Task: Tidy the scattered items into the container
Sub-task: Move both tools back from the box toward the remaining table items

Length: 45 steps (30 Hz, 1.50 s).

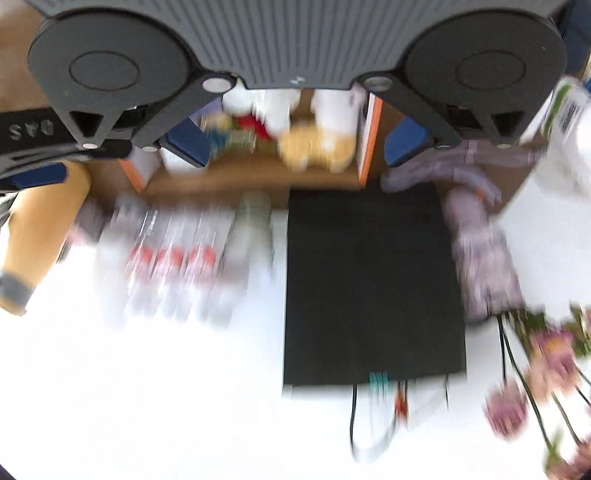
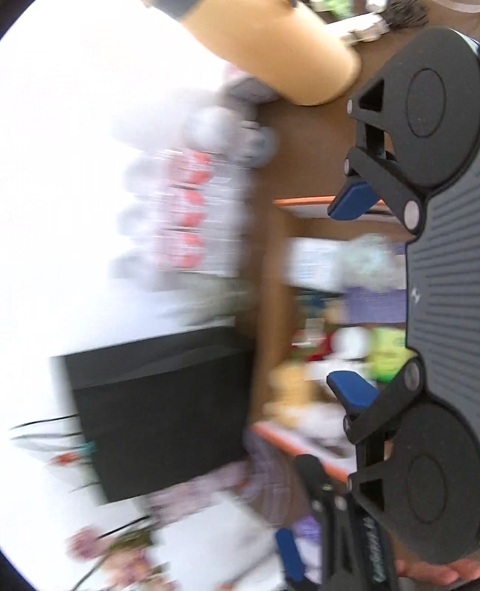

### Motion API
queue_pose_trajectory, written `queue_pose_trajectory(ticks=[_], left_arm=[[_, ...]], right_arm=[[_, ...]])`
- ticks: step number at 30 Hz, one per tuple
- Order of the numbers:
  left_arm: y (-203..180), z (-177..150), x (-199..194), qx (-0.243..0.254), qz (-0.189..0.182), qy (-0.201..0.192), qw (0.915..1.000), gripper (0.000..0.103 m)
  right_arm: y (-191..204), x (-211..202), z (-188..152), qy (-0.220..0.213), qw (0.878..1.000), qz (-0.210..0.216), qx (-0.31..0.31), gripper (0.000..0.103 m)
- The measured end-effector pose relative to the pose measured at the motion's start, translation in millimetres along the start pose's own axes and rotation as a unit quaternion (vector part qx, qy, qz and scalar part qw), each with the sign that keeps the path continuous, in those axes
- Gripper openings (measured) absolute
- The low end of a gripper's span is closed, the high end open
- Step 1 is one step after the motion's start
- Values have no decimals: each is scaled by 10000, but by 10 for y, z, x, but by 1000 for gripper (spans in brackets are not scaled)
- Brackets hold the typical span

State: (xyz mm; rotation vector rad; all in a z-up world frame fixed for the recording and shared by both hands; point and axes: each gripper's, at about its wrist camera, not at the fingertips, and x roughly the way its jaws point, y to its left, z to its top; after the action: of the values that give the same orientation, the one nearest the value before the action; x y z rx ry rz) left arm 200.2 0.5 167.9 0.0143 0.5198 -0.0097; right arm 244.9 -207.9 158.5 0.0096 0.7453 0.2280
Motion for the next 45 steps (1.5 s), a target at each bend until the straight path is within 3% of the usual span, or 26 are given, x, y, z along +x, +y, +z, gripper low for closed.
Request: queue_pose_trajectory(ticks=[2, 4, 8, 12, 18, 26, 31, 39, 45], left_arm=[[-6, -123, -106, 154, -93, -490, 9986, 103], [-3, -208, -145, 165, -102, -728, 9972, 103], [40, -330, -144, -2, -209, -1038, 9944, 103], [78, -475, -130, -177, -313, -1081, 9935, 103], [47, -785, -419, 159, -63, -1478, 9889, 103], [66, -1413, -822, 48, -328, -1363, 9901, 103], [19, -1788, -1226, 293, -540, -1505, 9867, 103], [5, -2510, -1583, 342, -863, -1058, 9900, 103], [-134, -2719, -1600, 908, -1130, -922, 9851, 103]], right_arm=[[49, -105, -237, -1014, 9948, 1, -62, 88], [71, -126, -424, -1616, 9868, -3, -91, 90], [45, -57, -546, -1867, 9822, 203, 79, 91], [44, -19, -642, -2134, 9768, 127, 158, 92], [121, -201, -949, -2225, 9746, -83, -242, 97], [219, -480, -1648, -1818, 9833, -29, -28, 98], [281, -716, -2088, -1769, 9840, 207, 115, 98], [405, -981, -2847, -1376, 9901, 185, -199, 96], [343, -1058, -3145, -1036, 9941, 271, -160, 91]])
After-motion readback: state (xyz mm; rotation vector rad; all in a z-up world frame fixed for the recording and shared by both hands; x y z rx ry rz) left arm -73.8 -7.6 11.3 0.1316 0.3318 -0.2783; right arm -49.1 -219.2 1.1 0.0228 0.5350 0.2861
